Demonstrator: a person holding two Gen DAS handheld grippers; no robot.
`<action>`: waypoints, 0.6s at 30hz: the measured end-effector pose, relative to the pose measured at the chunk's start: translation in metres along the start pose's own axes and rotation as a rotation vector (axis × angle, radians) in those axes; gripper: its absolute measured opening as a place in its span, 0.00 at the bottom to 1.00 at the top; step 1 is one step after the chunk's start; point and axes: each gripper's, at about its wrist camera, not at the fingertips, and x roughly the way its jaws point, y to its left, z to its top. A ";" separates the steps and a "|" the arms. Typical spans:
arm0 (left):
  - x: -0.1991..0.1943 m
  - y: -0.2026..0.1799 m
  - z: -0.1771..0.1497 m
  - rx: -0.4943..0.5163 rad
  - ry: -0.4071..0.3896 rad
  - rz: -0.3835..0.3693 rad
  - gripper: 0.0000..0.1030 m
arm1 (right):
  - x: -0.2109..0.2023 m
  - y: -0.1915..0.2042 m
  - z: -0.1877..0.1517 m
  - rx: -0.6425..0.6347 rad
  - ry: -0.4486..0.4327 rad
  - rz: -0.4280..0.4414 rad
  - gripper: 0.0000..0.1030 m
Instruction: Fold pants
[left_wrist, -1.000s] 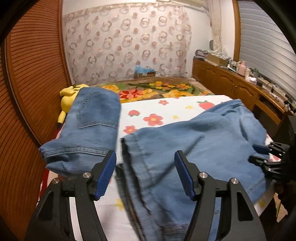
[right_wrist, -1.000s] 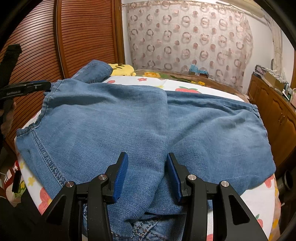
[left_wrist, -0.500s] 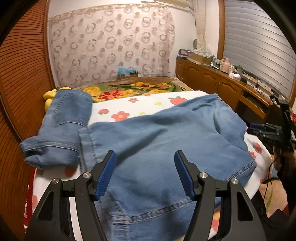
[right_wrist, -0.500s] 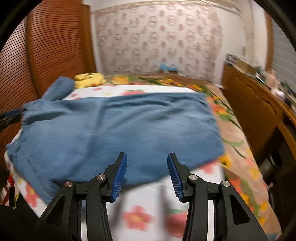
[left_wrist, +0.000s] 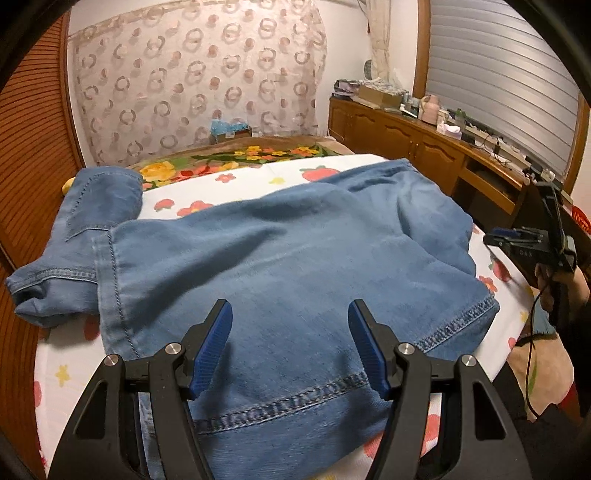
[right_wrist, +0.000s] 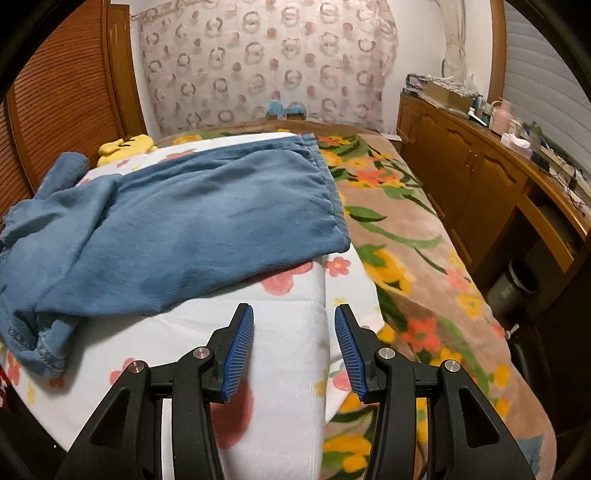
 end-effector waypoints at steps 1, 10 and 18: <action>0.001 0.000 -0.001 0.001 0.003 -0.001 0.64 | 0.002 -0.001 0.005 -0.008 0.003 -0.005 0.46; 0.004 -0.001 -0.004 0.000 0.016 -0.002 0.64 | 0.021 0.009 0.038 -0.041 0.036 -0.002 0.46; 0.006 0.003 -0.007 -0.012 0.023 -0.002 0.64 | 0.033 0.003 0.041 -0.037 0.026 0.019 0.46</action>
